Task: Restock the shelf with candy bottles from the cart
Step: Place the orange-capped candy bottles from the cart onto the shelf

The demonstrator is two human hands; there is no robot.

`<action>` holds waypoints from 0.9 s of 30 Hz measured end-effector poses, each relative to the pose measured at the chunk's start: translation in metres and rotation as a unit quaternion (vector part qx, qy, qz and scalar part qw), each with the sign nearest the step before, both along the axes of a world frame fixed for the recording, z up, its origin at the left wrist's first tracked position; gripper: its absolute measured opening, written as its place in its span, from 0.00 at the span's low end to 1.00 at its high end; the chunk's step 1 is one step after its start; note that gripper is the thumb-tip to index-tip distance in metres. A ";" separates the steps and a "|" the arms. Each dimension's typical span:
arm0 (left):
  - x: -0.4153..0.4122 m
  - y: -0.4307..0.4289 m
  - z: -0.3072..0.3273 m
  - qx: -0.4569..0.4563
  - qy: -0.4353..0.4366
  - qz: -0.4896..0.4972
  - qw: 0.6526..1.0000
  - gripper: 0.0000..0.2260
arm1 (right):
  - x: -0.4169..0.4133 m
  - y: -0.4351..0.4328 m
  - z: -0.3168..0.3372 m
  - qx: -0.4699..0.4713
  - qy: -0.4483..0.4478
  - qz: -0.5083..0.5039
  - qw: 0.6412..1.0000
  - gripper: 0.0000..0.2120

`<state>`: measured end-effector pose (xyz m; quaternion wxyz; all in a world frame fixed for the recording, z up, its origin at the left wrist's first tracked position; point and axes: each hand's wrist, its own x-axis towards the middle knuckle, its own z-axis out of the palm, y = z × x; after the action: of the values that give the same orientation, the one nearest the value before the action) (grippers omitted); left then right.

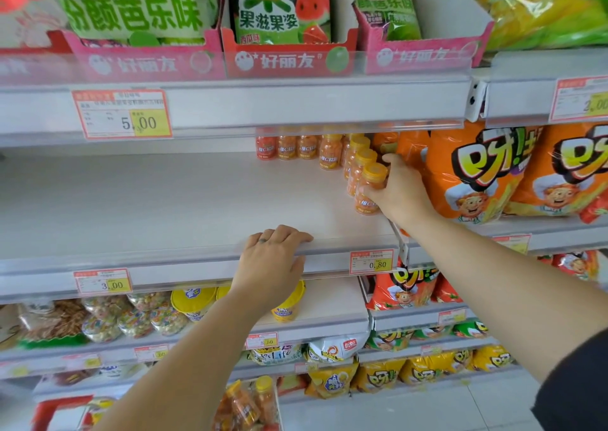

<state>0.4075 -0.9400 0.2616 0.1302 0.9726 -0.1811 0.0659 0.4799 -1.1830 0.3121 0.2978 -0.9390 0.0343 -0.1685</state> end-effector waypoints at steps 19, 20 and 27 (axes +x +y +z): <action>-0.143 0.114 -0.133 -0.157 0.146 0.095 0.972 0.11 | -0.174 0.125 -0.166 0.019 0.213 0.206 0.955 0.04; -0.156 0.127 -0.148 -0.141 0.173 0.122 0.967 0.11 | -0.177 0.134 -0.182 0.004 0.241 0.215 0.946 0.05; -0.229 0.186 -0.227 -0.105 0.291 0.241 0.920 0.12 | -0.199 0.186 -0.286 -0.105 0.419 0.294 0.853 0.10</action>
<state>0.1788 -0.7544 0.0348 0.2589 0.9438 0.1129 -0.1715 0.2808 -0.9966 0.0264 0.1910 -0.9127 -0.1396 0.3333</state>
